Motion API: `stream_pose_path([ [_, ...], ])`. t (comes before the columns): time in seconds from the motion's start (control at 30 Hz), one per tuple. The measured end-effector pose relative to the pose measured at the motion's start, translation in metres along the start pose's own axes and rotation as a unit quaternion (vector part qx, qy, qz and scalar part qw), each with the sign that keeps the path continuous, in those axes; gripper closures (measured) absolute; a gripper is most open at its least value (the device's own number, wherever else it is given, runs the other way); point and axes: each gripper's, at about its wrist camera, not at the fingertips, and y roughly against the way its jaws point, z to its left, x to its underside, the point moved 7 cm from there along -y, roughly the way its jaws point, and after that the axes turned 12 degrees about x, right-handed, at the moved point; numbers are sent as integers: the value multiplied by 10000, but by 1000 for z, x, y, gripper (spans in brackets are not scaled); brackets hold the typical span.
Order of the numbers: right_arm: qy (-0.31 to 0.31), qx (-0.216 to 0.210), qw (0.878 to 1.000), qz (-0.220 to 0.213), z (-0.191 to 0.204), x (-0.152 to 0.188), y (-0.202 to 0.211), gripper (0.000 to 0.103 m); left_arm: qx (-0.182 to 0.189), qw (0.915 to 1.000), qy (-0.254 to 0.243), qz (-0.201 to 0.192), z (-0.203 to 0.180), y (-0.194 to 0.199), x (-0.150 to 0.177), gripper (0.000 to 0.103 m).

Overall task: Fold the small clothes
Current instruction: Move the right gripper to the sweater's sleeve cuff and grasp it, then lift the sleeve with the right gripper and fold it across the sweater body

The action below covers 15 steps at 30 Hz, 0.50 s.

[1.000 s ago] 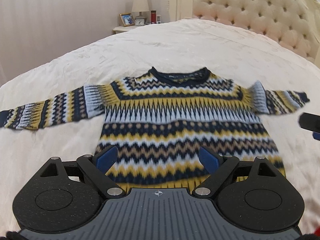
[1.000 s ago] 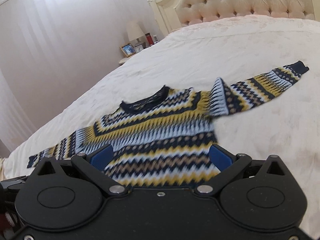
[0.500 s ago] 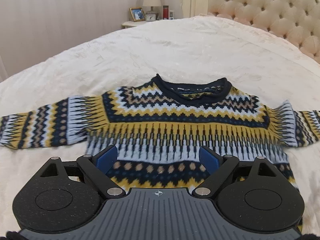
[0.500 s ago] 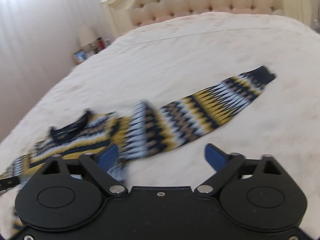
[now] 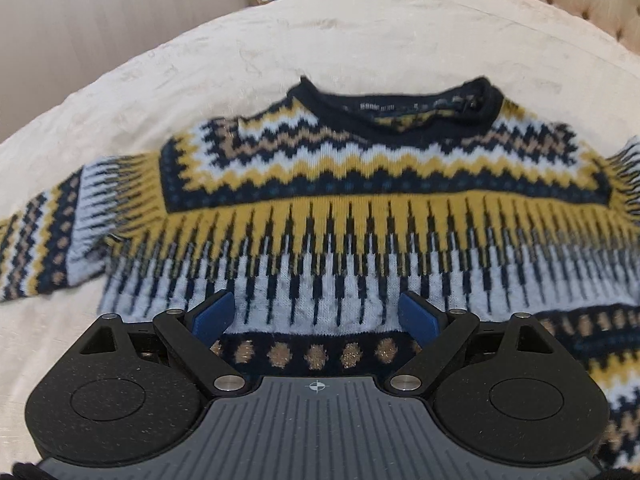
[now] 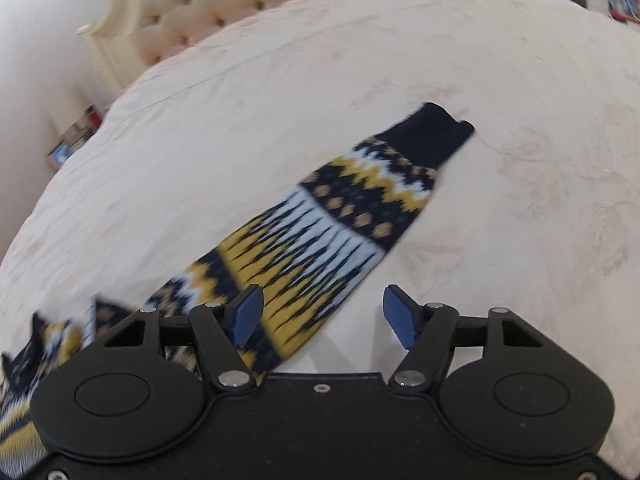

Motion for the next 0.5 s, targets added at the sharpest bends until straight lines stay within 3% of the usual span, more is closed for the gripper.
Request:
stream_pose_path([
  [0.2,-689,-17,9976,58,-12,-15,-36,35,-35,9997,-214,-100,-3,-8,2,5],
  [0.3,-1011,-58,9949,41,-17,-21,-45,43,76,9999,-89,-92,3,-11,1,0],
  [0.4,-1207,-93,9926,86,-21,-24,-48,63,120,9999,12,-65,4,-14,-1,0],
  [0.43,-1186,-138,9928,109,-21,-24,-49,82,97,9999,4,-65,3,-14,0,0],
  [0.47,-1156,-195,9930,126,-21,-25,-48,89,74,9999,-6,-73,2,-14,0,0],
  [0.5,-1110,-214,9936,66,-21,-27,-43,89,62,9999,-11,-89,1,-14,0,0],
])
